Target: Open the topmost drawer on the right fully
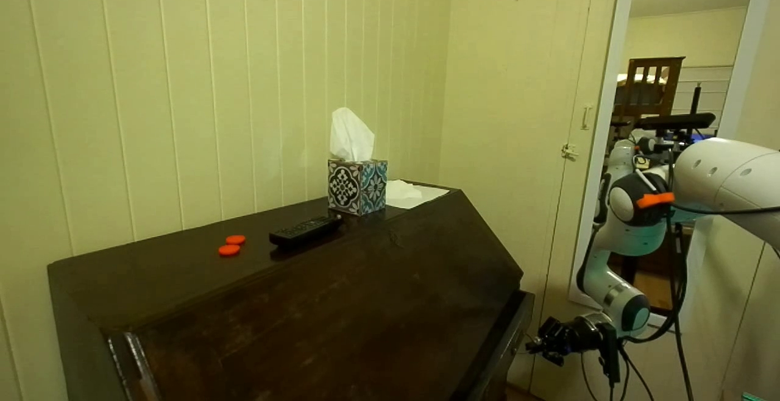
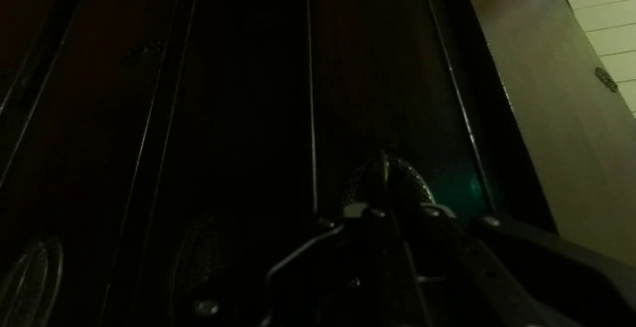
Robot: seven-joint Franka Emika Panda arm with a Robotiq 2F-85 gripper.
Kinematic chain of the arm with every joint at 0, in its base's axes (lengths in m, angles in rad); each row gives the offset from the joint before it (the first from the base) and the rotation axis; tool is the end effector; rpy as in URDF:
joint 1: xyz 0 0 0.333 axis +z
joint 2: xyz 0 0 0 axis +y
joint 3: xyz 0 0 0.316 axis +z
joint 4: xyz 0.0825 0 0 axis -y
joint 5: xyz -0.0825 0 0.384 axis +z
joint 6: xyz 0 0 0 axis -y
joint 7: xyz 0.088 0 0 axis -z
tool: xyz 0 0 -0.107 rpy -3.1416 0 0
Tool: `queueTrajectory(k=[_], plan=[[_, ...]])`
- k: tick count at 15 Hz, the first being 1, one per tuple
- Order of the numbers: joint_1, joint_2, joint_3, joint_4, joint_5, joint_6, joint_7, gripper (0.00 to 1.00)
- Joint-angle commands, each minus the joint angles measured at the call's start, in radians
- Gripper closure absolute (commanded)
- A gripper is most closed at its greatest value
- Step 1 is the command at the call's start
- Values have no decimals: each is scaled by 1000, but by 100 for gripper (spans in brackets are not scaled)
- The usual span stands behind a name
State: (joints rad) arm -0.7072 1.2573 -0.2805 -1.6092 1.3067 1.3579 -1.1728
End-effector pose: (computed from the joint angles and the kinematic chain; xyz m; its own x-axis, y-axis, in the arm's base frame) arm 0.3586 -0.3497 -0.0765 0.8561 -0.4776 -0.1975 -0.2321 -0.0138 -0.9726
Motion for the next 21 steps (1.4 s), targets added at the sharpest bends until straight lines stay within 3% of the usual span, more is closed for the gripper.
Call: queueTrajectory(k=[1, 9, 21], plan=[[-27, 47, -85, 19, -166, -51, -17, 99], [-28, 29, -90, 34, -97, 64, 8, 99], [-34, 31, -101, 39, -105, 61, 9, 99]])
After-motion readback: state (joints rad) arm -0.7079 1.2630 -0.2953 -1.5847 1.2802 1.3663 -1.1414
